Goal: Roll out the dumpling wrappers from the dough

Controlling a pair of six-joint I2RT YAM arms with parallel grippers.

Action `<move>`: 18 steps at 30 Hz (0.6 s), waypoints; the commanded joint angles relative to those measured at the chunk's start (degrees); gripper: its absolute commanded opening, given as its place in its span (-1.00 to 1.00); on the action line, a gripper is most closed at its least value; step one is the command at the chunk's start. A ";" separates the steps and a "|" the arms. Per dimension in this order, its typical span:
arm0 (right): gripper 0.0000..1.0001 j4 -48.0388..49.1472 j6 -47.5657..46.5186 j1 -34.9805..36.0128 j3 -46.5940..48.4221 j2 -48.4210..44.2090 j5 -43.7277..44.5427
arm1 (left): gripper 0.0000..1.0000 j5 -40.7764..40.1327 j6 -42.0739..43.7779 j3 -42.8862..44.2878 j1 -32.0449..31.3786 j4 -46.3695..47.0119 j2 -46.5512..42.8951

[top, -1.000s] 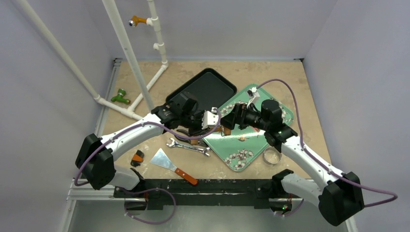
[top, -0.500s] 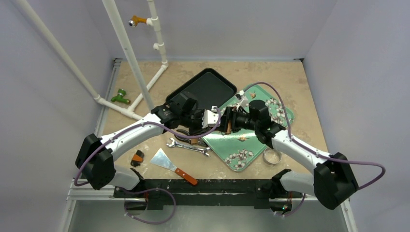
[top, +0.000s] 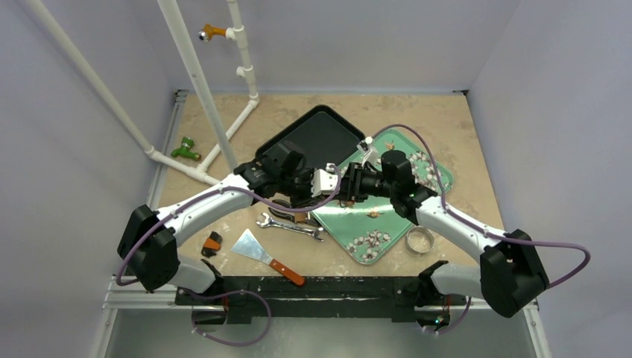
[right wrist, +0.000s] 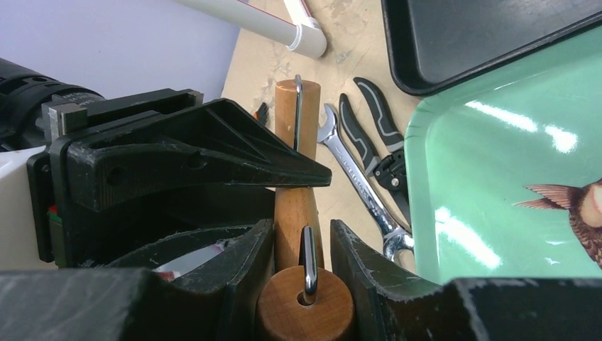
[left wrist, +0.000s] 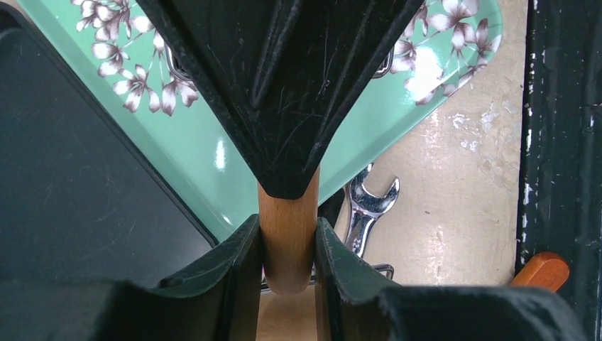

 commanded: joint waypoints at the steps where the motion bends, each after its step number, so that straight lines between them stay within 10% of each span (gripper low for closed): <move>1: -1.00 -3.34 -3.93 0.40 4.85 0.87 -1.30 | -0.96 1.15 -0.95 3.63 -0.04 4.42 -0.39; 5: -1.00 -11.40 -8.86 0.20 8.90 0.71 4.00 | 0.19 0.06 -3.27 3.21 0.44 6.06 -1.27; 18: -1.00 -41.68 -23.52 -0.49 30.88 0.63 33.49 | 0.40 -6.19 -10.67 7.95 5.90 -0.07 -1.15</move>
